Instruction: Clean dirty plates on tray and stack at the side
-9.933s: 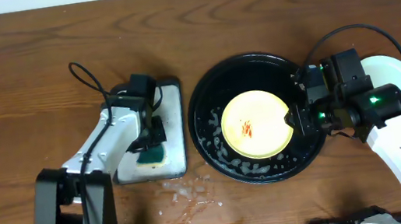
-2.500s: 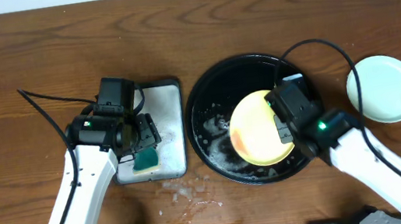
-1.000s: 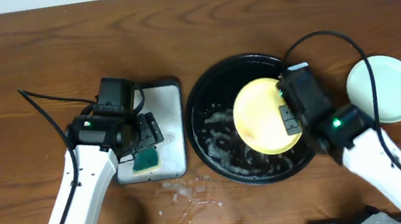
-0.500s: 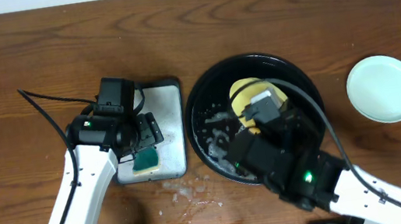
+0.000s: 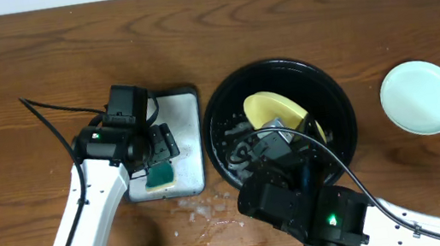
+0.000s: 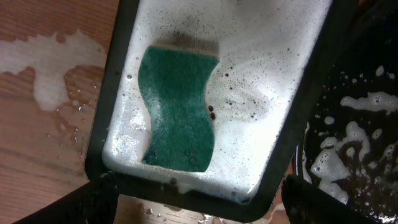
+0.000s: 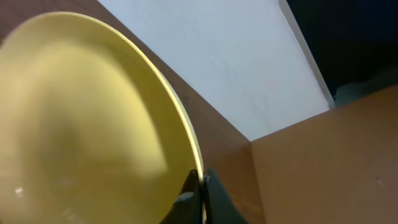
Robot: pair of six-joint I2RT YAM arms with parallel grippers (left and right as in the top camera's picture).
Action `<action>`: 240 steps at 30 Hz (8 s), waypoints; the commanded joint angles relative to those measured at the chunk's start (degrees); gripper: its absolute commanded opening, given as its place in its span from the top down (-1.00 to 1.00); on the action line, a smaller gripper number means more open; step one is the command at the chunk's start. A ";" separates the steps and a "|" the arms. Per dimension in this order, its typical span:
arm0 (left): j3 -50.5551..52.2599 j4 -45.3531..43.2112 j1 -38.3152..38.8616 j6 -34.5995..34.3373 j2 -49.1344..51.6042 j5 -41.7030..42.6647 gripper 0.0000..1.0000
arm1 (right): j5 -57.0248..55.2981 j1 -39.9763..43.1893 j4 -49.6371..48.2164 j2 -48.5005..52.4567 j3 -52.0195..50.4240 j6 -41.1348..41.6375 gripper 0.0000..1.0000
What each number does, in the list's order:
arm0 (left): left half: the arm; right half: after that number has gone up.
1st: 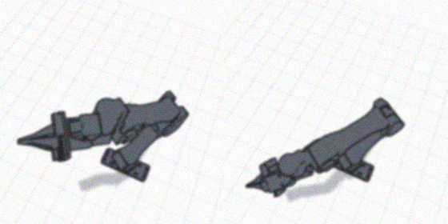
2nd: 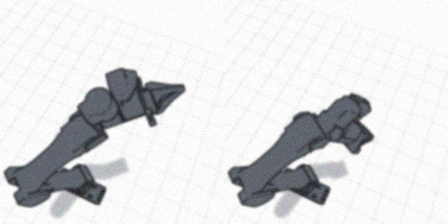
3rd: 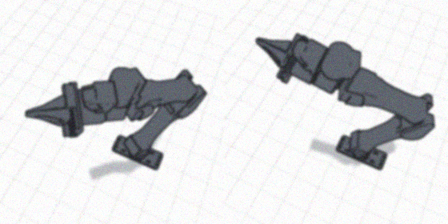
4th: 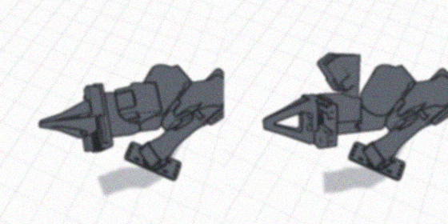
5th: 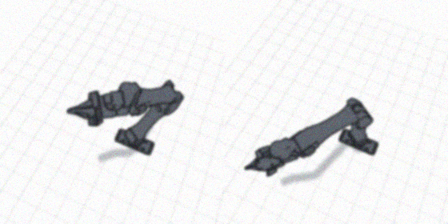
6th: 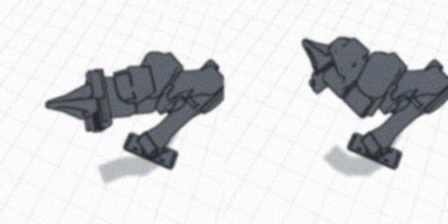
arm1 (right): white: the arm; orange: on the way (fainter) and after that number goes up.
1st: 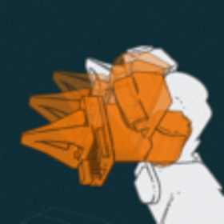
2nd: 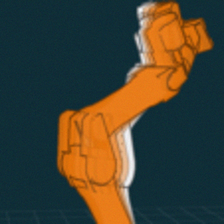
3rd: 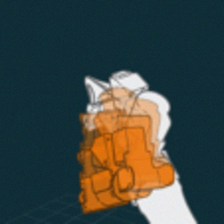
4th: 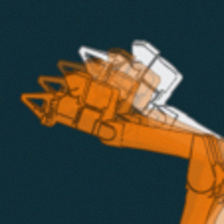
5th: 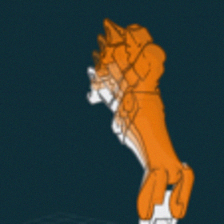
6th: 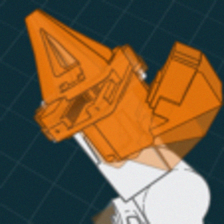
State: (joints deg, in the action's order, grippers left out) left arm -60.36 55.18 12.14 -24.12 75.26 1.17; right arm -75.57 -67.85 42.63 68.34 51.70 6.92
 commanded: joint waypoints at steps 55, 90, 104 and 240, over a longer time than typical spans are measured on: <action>-0.28 0.20 -0.24 0.11 -0.04 -0.28 -0.69 | -3.10 -0.70 -0.02 -0.61 0.83 -0.35 0.98; -0.28 0.20 -0.24 0.11 -0.04 -0.28 -0.69 | 83.06 106.68 -13.84 11.39 1.42 17.38 0.98; -0.28 0.20 -0.24 0.09 -0.04 -0.28 -0.69 | 110.71 106.95 -17.75 7.74 1.90 13.62 -0.74; 60.13 -57.51 -10.10 8.02 -75.19 -0.28 -0.86 | 91.67 65.94 -39.87 -68.04 -51.41 -11.28 -0.98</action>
State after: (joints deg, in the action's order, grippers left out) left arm -0.36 -2.20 2.24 -16.82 0.58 0.32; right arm 16.43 -2.28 2.72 0.67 0.54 -3.81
